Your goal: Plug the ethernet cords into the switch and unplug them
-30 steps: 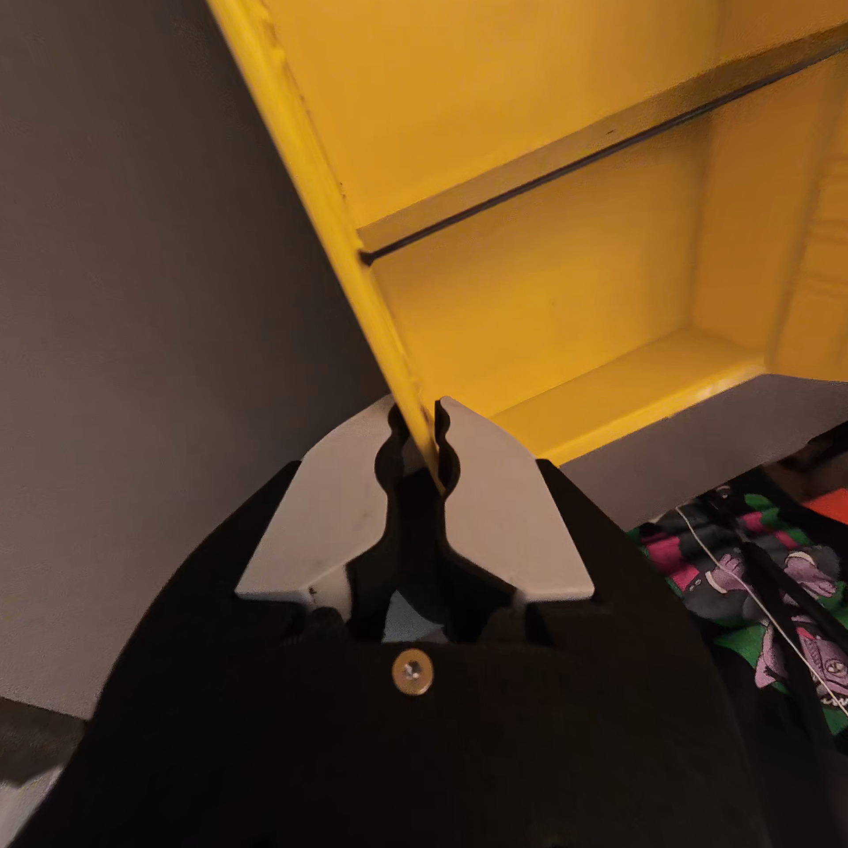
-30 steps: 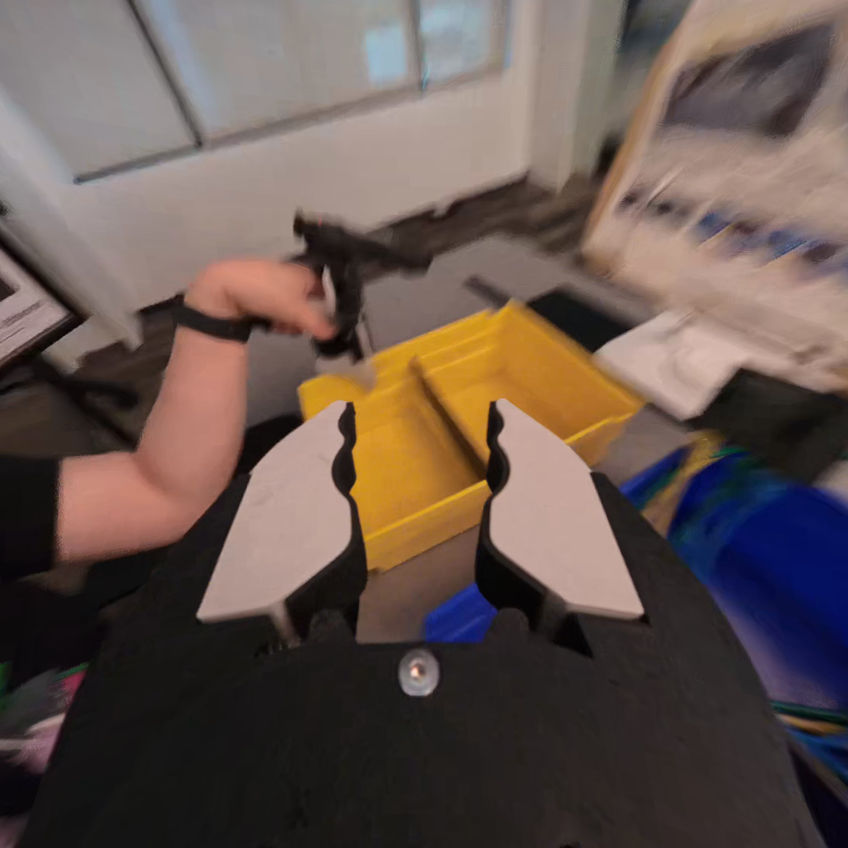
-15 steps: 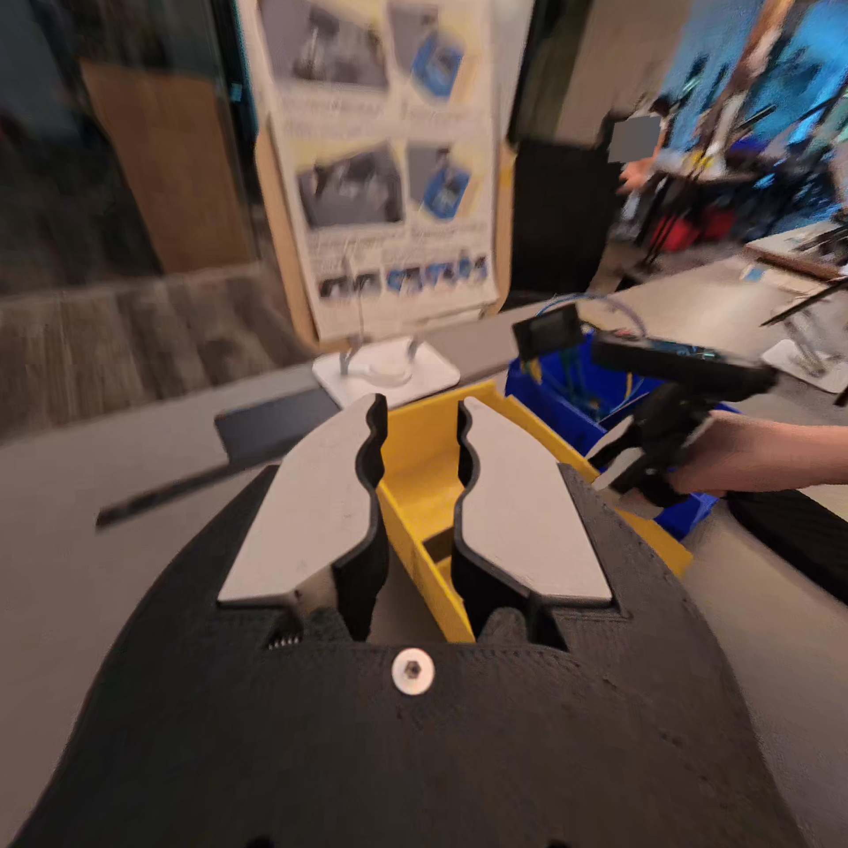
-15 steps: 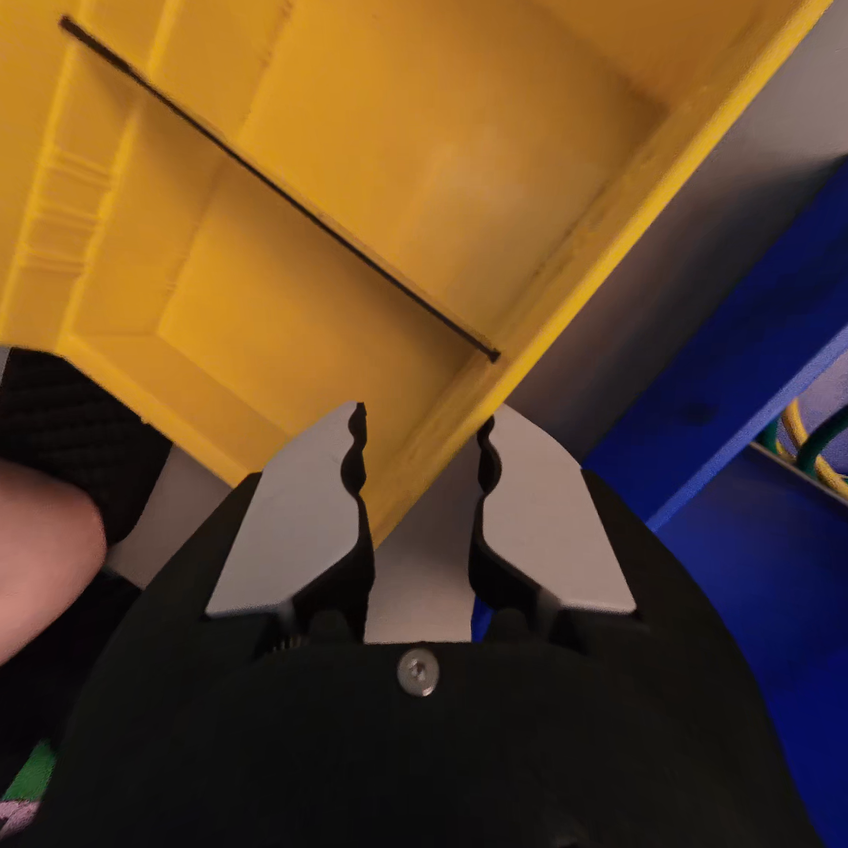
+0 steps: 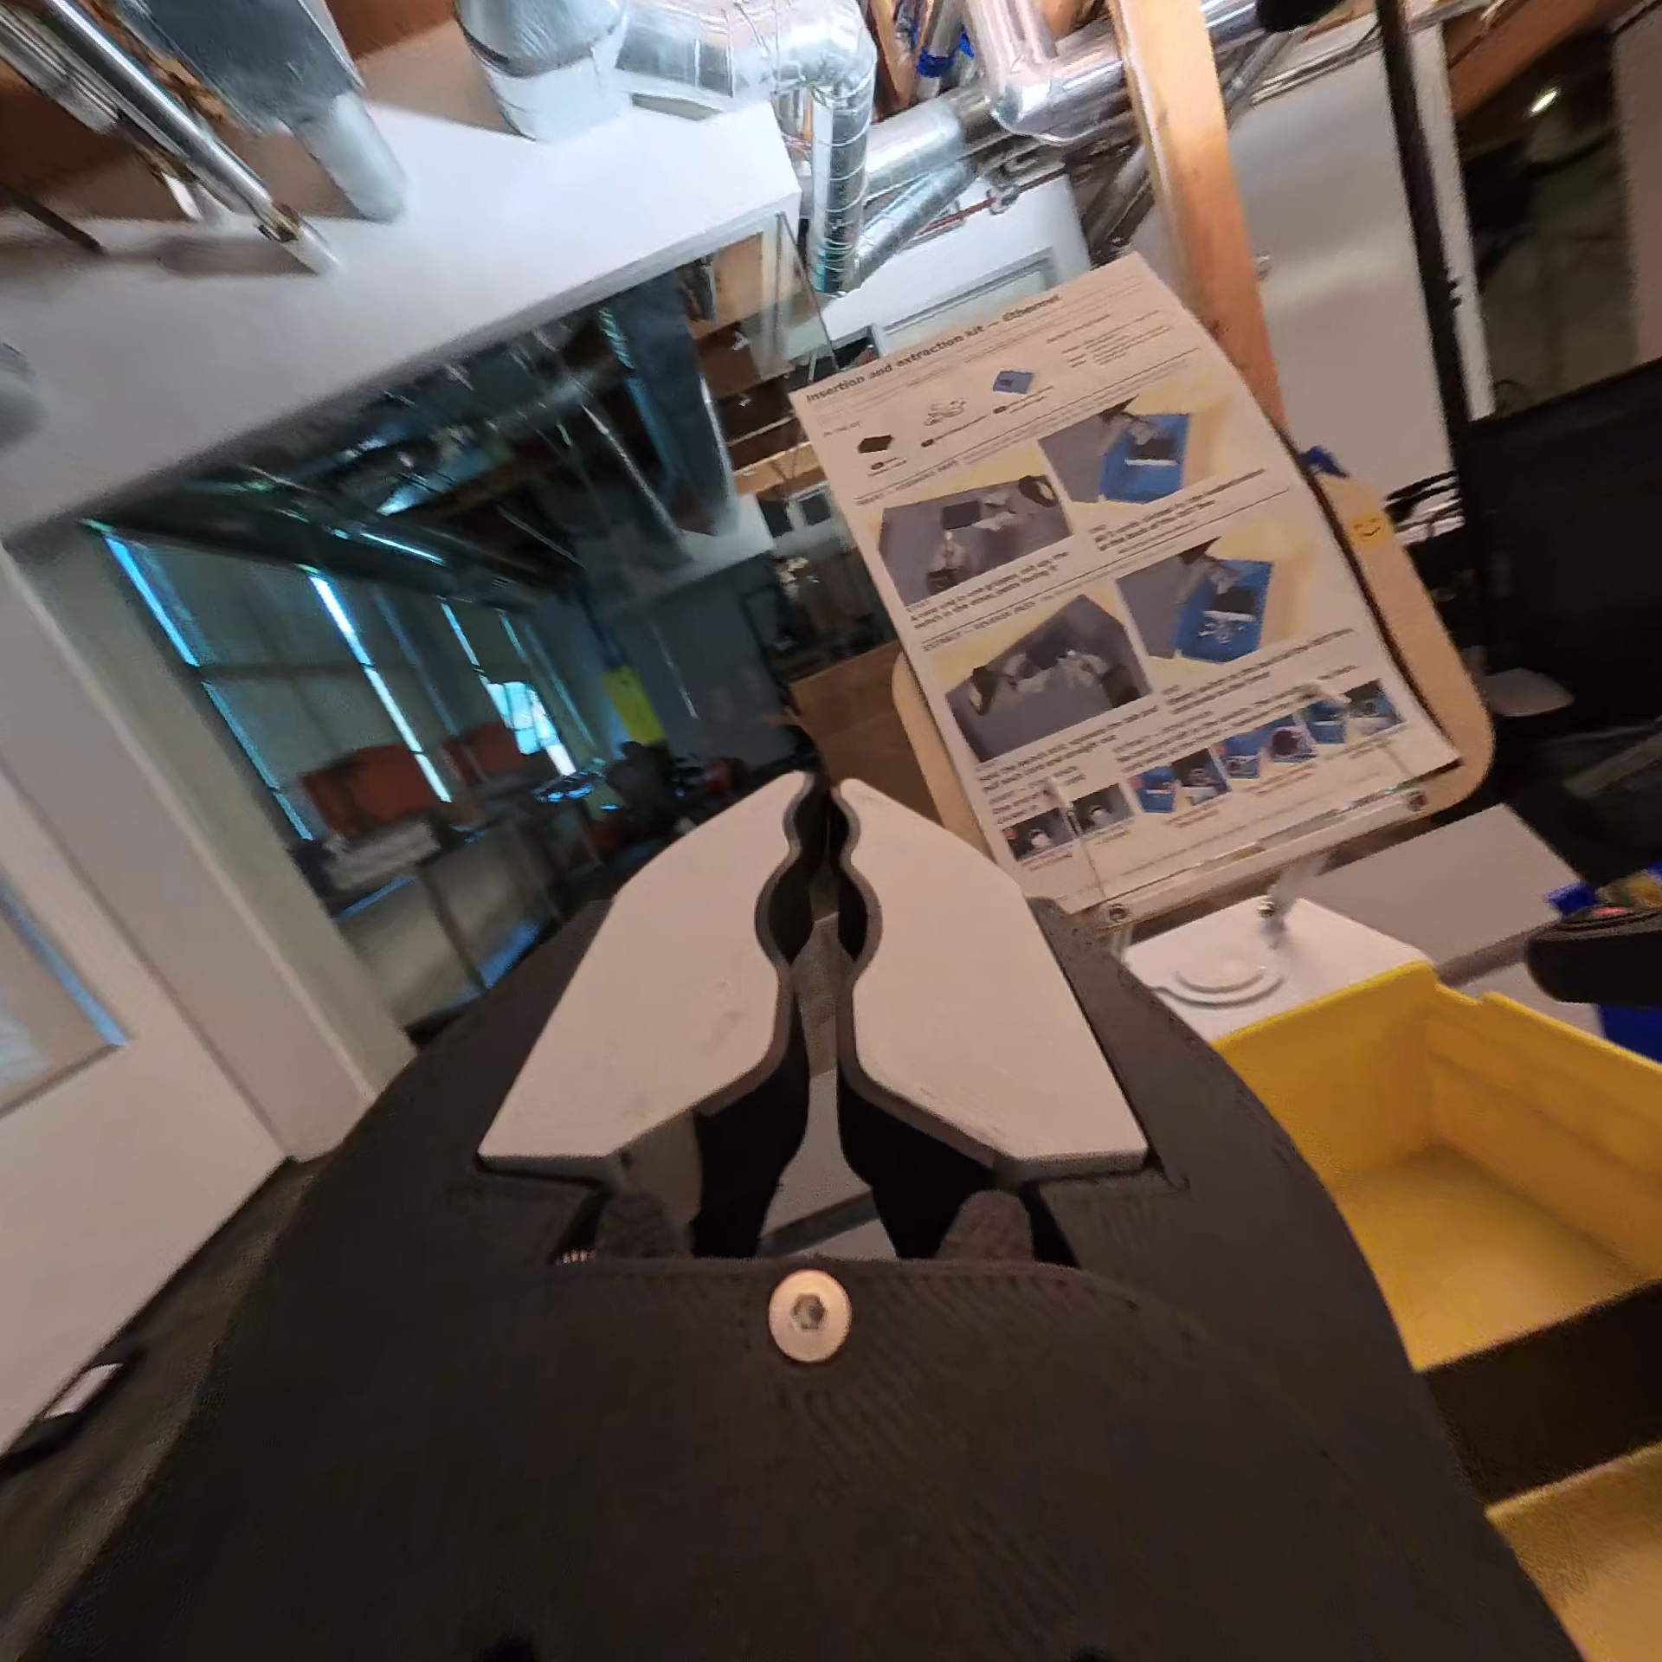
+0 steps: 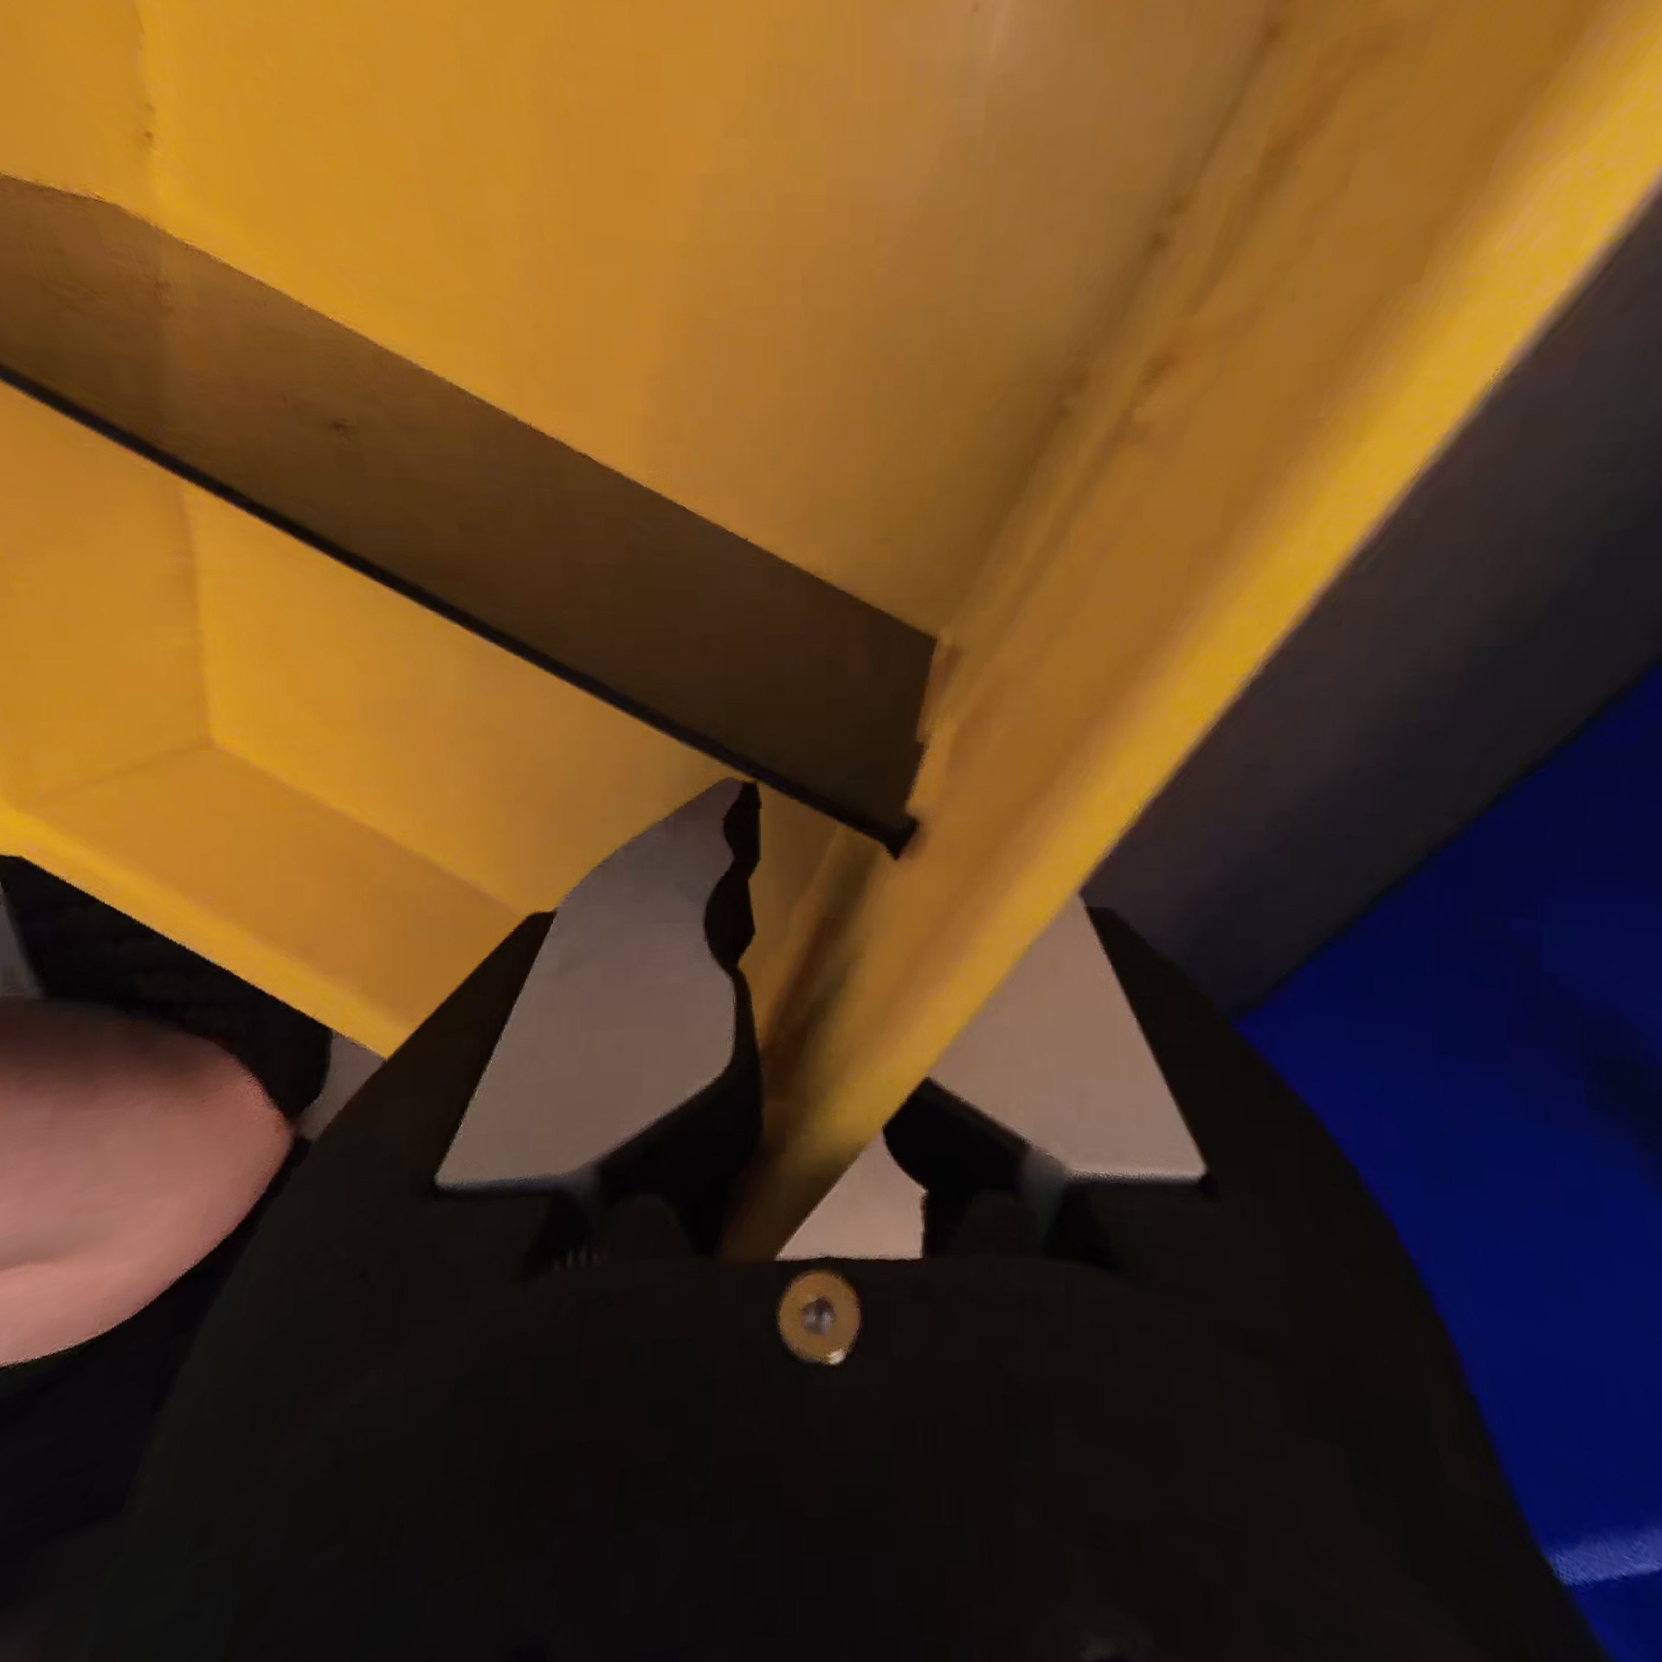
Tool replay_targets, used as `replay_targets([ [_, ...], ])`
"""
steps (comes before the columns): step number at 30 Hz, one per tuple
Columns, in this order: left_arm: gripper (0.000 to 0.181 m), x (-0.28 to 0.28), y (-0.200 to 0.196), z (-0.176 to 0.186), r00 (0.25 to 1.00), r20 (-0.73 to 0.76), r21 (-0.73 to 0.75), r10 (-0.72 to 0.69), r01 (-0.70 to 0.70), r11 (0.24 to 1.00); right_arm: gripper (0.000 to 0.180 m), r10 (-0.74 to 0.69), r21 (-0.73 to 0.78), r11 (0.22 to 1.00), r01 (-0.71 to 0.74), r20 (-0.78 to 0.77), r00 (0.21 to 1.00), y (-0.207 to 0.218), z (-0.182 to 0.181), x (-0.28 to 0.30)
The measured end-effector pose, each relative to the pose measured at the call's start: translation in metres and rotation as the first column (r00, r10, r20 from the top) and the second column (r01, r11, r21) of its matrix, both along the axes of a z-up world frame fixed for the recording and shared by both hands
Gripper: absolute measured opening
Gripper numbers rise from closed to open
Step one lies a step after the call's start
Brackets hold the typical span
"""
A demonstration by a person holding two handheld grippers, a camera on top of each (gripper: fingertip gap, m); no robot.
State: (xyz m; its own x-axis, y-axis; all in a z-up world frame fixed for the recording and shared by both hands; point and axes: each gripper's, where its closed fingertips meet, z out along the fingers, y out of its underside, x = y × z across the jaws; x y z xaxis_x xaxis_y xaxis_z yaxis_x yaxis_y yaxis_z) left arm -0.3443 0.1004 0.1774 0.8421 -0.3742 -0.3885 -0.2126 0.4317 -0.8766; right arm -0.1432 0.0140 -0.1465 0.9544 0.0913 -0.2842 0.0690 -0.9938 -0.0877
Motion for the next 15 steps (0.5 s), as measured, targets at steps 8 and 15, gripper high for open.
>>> replay_targets([
  [8,0.000,0.015,0.005,-0.013,0.995,-0.090,-0.052,0.030,-0.035,0.998,0.016,0.087,-0.079,0.993,-0.083,0.044,0.995,0.004,0.007,0.004],
  [15,0.000,-0.017,-0.016,0.011,0.991,0.055,-0.117,0.124,-0.117,0.986,0.014,0.100,-0.096,0.990,-0.104,-0.044,0.994,0.007,0.055,0.007],
])
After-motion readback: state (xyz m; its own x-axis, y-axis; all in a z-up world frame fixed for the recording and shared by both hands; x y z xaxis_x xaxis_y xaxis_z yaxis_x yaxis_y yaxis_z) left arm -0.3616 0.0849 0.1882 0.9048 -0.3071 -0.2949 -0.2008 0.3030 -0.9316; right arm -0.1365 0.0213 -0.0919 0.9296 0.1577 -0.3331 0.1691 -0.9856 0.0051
